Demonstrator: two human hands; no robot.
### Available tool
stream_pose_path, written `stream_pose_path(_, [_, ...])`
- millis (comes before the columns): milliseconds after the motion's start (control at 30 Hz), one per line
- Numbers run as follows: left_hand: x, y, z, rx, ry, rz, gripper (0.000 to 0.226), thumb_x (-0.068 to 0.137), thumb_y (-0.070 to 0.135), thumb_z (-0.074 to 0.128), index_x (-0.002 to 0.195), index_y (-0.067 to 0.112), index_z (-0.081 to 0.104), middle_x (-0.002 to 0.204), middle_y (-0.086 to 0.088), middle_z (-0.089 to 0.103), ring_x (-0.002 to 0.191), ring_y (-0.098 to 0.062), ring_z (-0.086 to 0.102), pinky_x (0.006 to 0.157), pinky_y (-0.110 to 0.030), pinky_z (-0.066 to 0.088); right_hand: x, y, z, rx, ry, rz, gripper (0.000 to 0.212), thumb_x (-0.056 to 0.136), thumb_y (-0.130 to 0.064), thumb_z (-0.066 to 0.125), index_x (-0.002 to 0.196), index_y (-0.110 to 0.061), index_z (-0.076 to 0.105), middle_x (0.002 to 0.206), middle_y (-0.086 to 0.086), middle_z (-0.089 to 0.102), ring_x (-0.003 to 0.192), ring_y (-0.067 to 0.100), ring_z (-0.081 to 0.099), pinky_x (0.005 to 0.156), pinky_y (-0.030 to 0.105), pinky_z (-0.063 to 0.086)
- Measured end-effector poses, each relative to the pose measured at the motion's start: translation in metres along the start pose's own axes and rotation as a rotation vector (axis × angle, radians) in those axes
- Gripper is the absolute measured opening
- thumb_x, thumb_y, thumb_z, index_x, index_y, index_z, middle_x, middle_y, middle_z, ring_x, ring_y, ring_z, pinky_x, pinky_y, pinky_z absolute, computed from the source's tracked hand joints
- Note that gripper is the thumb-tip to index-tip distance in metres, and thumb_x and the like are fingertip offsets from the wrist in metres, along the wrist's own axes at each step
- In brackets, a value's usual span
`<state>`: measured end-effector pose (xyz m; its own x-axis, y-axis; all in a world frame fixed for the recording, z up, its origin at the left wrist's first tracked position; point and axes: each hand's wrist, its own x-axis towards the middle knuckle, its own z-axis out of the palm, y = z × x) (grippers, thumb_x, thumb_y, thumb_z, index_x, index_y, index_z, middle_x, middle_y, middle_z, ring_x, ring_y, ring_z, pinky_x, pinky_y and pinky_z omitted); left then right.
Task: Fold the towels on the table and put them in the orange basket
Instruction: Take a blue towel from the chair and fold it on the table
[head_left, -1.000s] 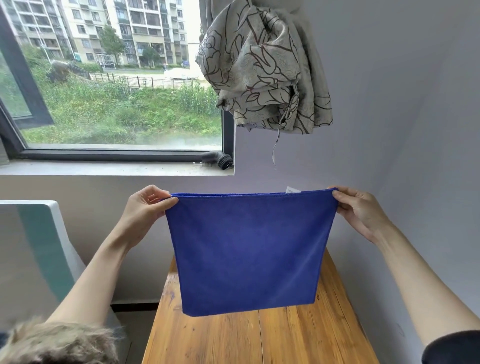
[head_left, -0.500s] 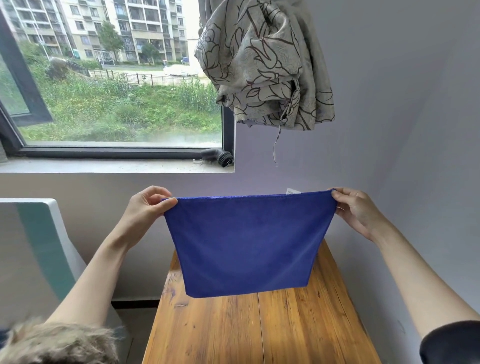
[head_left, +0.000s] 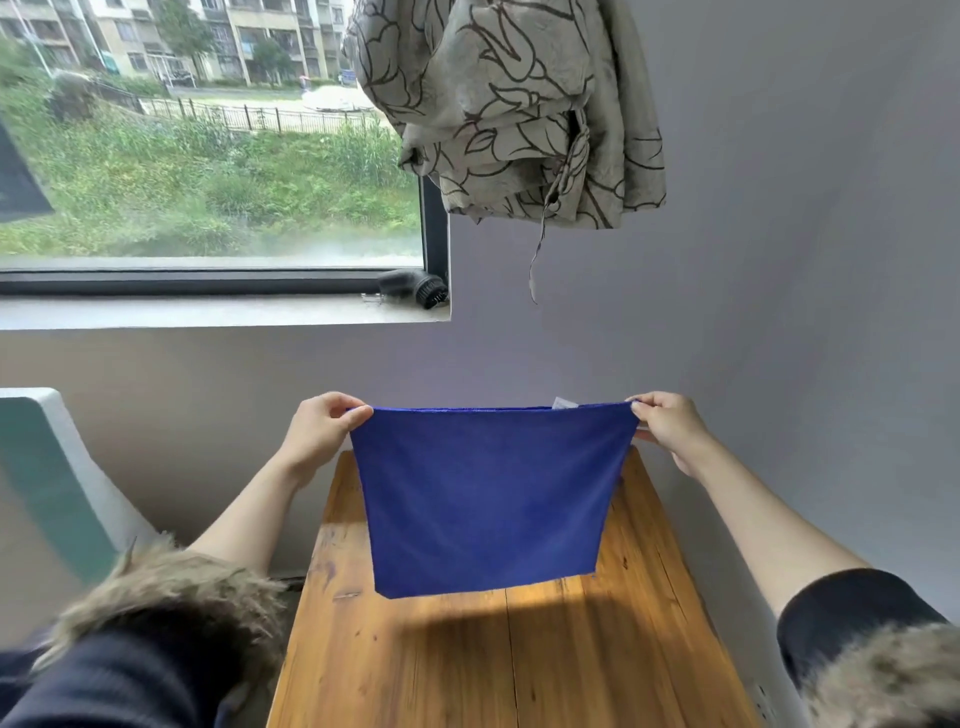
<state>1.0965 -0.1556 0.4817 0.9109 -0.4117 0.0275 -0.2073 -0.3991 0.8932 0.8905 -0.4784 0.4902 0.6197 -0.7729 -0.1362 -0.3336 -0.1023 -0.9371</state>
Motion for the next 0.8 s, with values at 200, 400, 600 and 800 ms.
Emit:
stream_pose_path(200, [0.003, 0.011, 0.003, -0.194, 0.021, 0.044, 0.011, 0.087, 0.009, 0.063, 0.079, 0.016, 0.064, 0.081, -0.003, 0.064, 0.08, -0.018, 0.056, 0.083, -0.037, 0.048, 0.011, -0.008, -0.01, -0.013, 0.131, -0.168, 0.018, 0.093, -0.005, 0.047, 0.1, -0.007, 0.064, 0.078, -0.001, 0.058, 0.071, 0.011, 0.05, 0.058, 0.007, 0.038])
stream_pose_path(400, [-0.031, -0.006, 0.006, -0.203, -0.05, 0.048, 0.012, 0.087, 0.005, 0.061, 0.08, 0.013, 0.064, 0.079, 0.0, 0.066, 0.072, -0.006, 0.06, 0.076, -0.022, 0.05, -0.012, 0.022, -0.016, 0.108, 0.094, -0.128, 0.016, 0.094, -0.003, 0.046, 0.095, -0.007, 0.061, 0.076, -0.003, 0.058, 0.06, -0.004, 0.056, 0.058, 0.007, 0.04])
stream_pose_path(600, [-0.093, -0.087, 0.024, -0.016, -0.286, -0.159, 0.006, 0.086, 0.007, 0.064, 0.081, 0.007, 0.067, 0.074, 0.0, 0.068, 0.07, -0.013, 0.057, 0.069, -0.022, 0.047, -0.06, 0.12, -0.014, -0.031, -0.11, 0.121, 0.028, 0.093, 0.0, 0.046, 0.076, -0.015, 0.062, 0.085, 0.012, 0.061, 0.077, 0.019, 0.055, 0.072, 0.028, 0.044])
stream_pose_path(800, [-0.163, -0.146, 0.052, 0.022, -0.471, -0.479, 0.008, 0.087, 0.013, 0.064, 0.084, 0.007, 0.067, 0.08, -0.003, 0.065, 0.078, -0.016, 0.054, 0.074, -0.027, 0.043, -0.117, 0.211, -0.015, -0.088, -0.207, 0.475, 0.021, 0.091, 0.003, 0.044, 0.084, -0.004, 0.062, 0.095, 0.018, 0.06, 0.077, 0.026, 0.055, 0.064, 0.031, 0.046])
